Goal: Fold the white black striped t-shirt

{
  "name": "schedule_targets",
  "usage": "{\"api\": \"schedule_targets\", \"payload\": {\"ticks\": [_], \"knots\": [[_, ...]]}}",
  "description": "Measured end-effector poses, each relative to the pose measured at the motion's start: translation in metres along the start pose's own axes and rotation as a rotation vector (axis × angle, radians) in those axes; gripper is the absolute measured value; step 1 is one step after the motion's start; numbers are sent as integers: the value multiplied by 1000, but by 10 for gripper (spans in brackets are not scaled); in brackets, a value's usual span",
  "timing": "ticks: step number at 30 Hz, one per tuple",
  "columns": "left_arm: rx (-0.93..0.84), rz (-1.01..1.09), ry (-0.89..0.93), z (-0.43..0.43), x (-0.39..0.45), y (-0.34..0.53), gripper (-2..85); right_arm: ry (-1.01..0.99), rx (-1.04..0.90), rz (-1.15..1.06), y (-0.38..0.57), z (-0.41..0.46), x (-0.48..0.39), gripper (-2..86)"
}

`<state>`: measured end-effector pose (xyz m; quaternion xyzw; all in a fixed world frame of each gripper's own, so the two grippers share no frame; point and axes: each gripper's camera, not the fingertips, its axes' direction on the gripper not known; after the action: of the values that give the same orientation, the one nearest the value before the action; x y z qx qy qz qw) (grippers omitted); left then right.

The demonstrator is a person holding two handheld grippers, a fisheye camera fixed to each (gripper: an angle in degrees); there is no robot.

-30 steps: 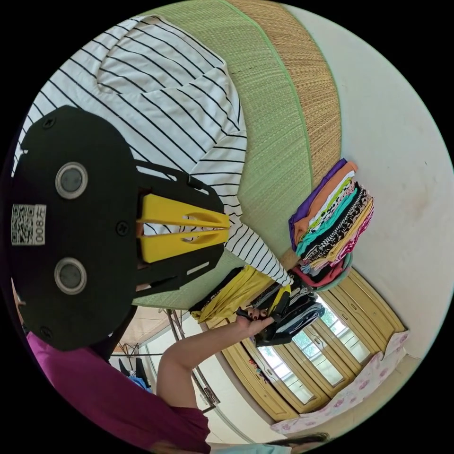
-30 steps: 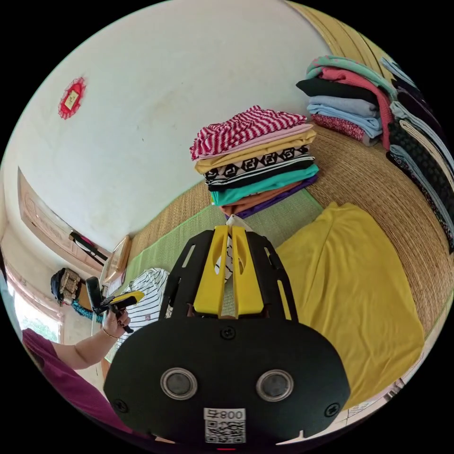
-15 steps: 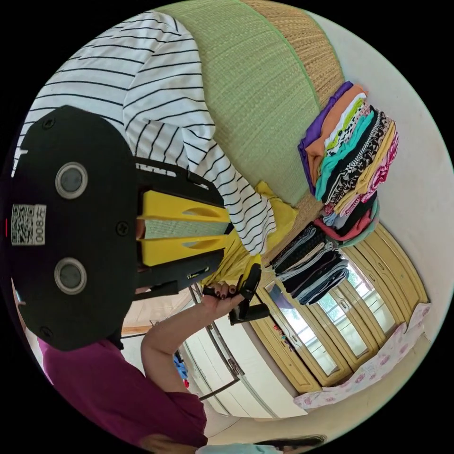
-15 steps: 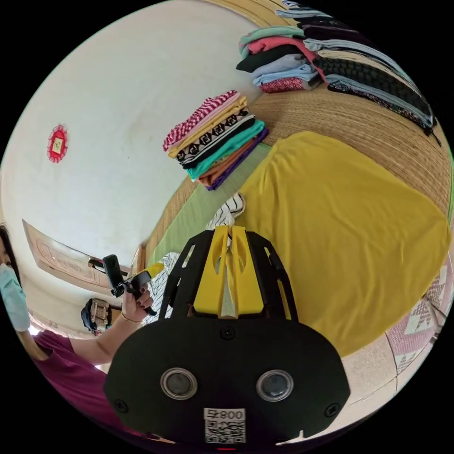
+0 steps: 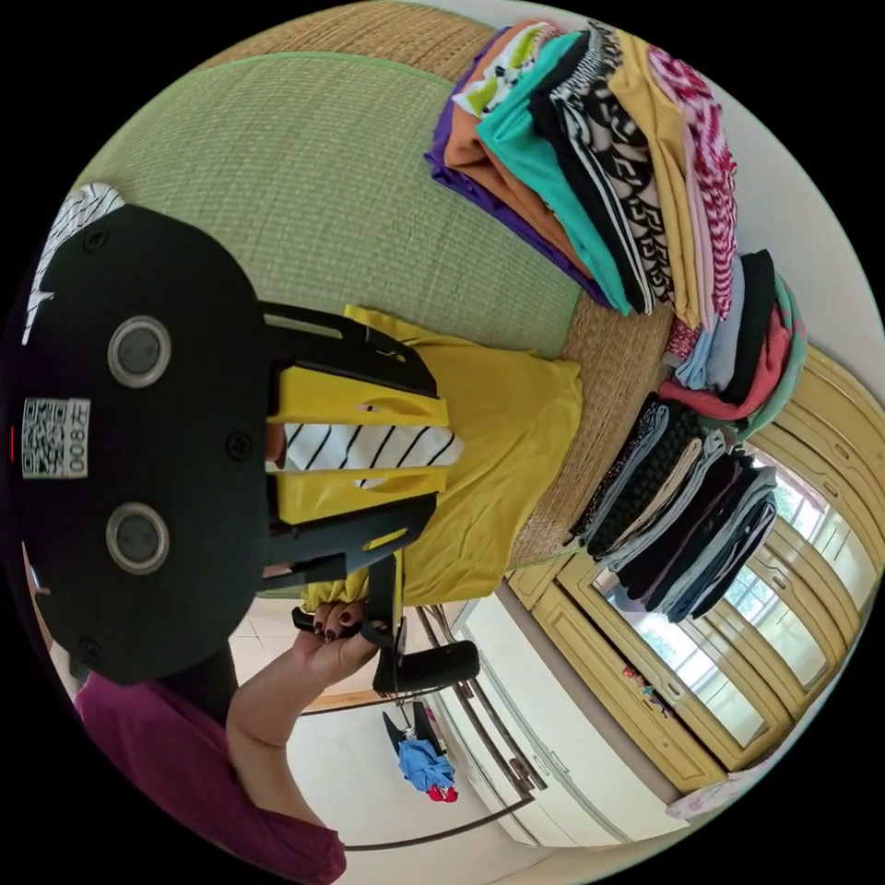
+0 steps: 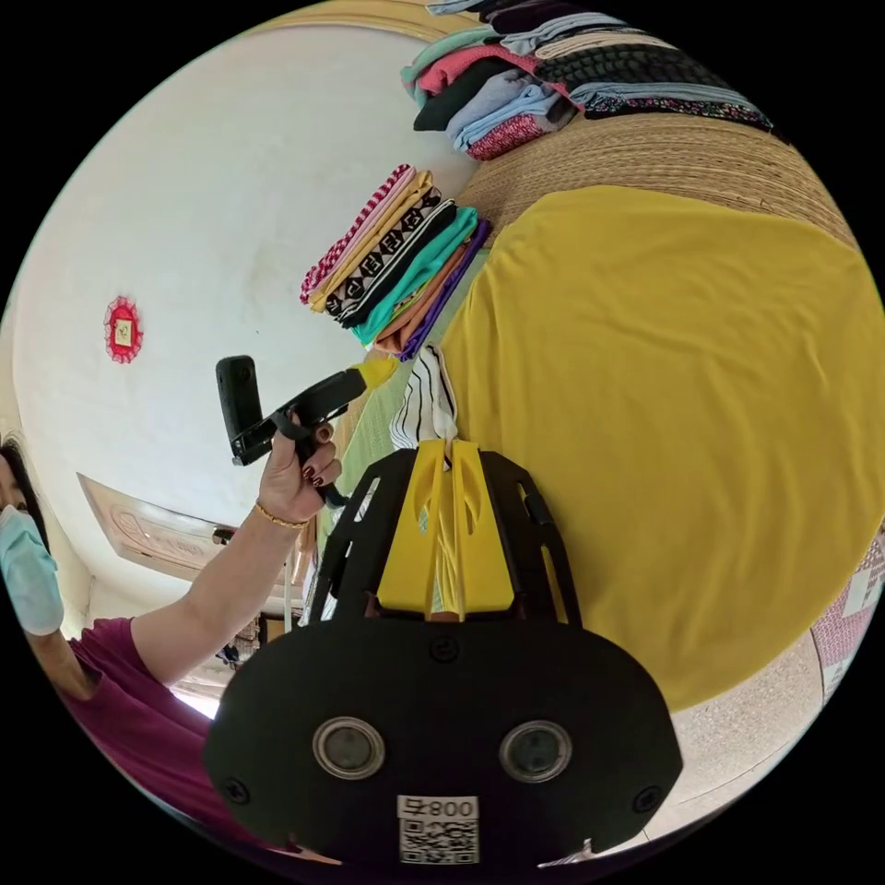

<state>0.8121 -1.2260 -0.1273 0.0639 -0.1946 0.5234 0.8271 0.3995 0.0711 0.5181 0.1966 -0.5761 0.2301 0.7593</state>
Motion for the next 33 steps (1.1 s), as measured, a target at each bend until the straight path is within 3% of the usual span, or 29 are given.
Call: {"api": "schedule_targets", "payload": {"ticks": [7,11,18,24,33], "knots": [[-103,28,17,9,2,-59,21,-58,6,16,-4,1,10,10],[-46,30,85,-31,6,-80,10,-126,20,13,-8,-6,4,11],[80,153,4,-153,45,-118,8,-285,107,-155,-40,-53,-78,9],[121,141,-26,-223,59,-122,11,-371,104,-248,-45,-60,-143,6],[97,188,-60,-259,84,-90,57,-399,70,-256,-27,-41,-193,6]]}}
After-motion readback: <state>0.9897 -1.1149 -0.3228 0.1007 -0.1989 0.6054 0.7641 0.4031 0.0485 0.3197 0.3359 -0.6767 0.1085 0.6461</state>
